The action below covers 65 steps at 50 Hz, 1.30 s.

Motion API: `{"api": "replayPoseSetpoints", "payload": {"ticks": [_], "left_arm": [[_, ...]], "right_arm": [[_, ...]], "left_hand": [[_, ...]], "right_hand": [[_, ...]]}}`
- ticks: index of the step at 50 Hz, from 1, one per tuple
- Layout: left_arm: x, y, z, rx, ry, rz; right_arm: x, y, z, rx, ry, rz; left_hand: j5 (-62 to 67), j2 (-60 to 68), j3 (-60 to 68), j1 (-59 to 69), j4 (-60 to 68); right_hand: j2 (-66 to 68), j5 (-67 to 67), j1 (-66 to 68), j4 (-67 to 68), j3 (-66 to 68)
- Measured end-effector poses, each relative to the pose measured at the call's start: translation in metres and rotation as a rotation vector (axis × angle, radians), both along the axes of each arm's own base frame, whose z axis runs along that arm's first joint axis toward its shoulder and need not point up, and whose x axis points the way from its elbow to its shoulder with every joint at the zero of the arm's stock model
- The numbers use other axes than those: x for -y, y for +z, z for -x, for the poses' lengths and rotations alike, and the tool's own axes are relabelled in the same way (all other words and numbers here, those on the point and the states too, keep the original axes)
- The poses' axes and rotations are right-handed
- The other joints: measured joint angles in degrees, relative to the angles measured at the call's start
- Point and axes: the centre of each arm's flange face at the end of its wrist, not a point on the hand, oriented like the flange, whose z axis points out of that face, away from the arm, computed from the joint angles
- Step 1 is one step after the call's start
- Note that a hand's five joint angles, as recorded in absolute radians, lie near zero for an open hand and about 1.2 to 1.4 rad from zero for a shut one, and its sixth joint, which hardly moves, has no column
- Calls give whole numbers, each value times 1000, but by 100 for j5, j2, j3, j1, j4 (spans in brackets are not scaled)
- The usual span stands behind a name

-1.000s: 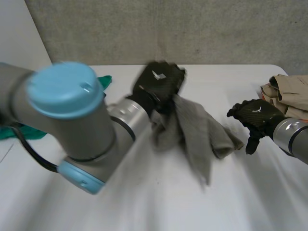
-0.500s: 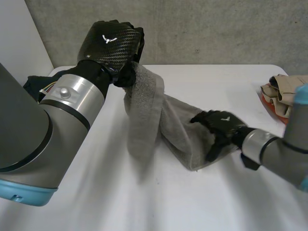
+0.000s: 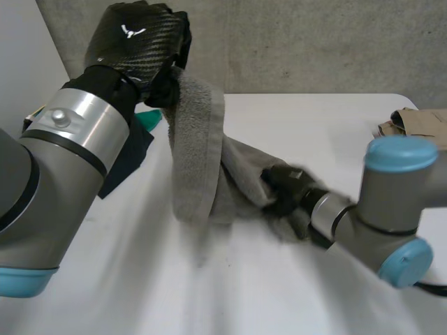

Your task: Fold the laundry.

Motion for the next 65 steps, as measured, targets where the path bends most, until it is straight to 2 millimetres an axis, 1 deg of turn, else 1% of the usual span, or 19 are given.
{"api": "replayPoseSetpoints", "payload": {"ticks": [3,8,9,13,18,22,24,25,26,27,30,31,35,39,43,46,49,58,65], "left_arm": [[4,-2,-6,7,19,-6],[17,-15,-24,36,80,-36],[23,-22,-30,48,103,-53],[32,-39,-40,76,139,-99],[39,-67,-42,121,151,-172],[50,-115,-36,196,139,-292],[51,-119,-35,202,138,-303],[56,-143,-33,239,131,-362],[57,-154,-32,257,129,-389],[57,-162,-31,271,127,-407],[57,-180,-30,330,119,-441],[56,-183,-31,353,117,-441],[54,-177,-32,434,119,-380],[58,-149,-34,446,143,-276],[66,-113,-36,368,173,-190],[70,-101,-36,323,178,-176],[80,-80,-33,210,169,-178],[106,-73,-30,131,141,-232],[117,-73,-40,142,163,-242]], "right_arm": [[16,24,10,-48,-58,149],[40,94,43,-206,-156,508],[40,118,51,-251,-172,616],[33,155,58,-284,-180,763],[21,177,56,-264,-166,831],[6,162,32,-247,-81,790],[4,159,30,-249,-74,781],[3,154,26,-252,-62,768],[-2,132,13,-280,-24,706],[-3,127,12,-289,-19,693],[-5,106,5,-335,-7,637],[-6,103,5,-344,-6,629],[-7,92,4,-379,-7,603],[-8,93,6,-383,-11,603],[-11,106,8,-365,-21,631],[-14,113,9,-354,-24,649],[-25,137,10,-309,-16,708],[-50,190,19,-216,-2,850],[-55,200,23,-214,-6,866]], "left_hand": [[0,2,0,0,0],[0,4,38,0,0],[0,4,38,0,0],[0,5,38,0,1],[0,5,38,0,1],[1,12,41,0,6],[0,12,42,-1,7],[-64,-354,-298,-118,-371],[-995,-1371,-1296,-1213,-1381],[-995,-1371,-1296,-1213,-1381],[-4060,-4472,-4297,-4492,-4429],[-4060,-4472,-4297,-4492,-4429],[-5089,-5362,-5282,-5098,-5406],[-5089,-5367,-5282,-5097,-5406],[-5088,-5367,-5281,-5097,-5406],[-5089,-5367,-5281,-5097,-5406],[-5089,-5367,-5281,-5097,-5406],[-5089,-5367,-5281,-5097,-5406],[-5089,-5368,-5281,-5097,-5406]], "right_hand": [[68,178,21,161,159],[68,178,21,162,159],[68,177,21,162,159],[68,177,21,163,159],[68,178,21,163,159],[68,178,21,163,159],[68,178,21,163,159],[68,178,21,163,159],[68,179,21,163,159],[68,177,22,163,159],[68,178,21,163,159],[68,179,21,163,159],[68,178,28,163,159],[68,178,22,163,159],[68,179,22,163,159],[68,179,22,163,159],[68,178,22,163,159],[68,178,22,164,159],[68,178,22,164,159]]}}
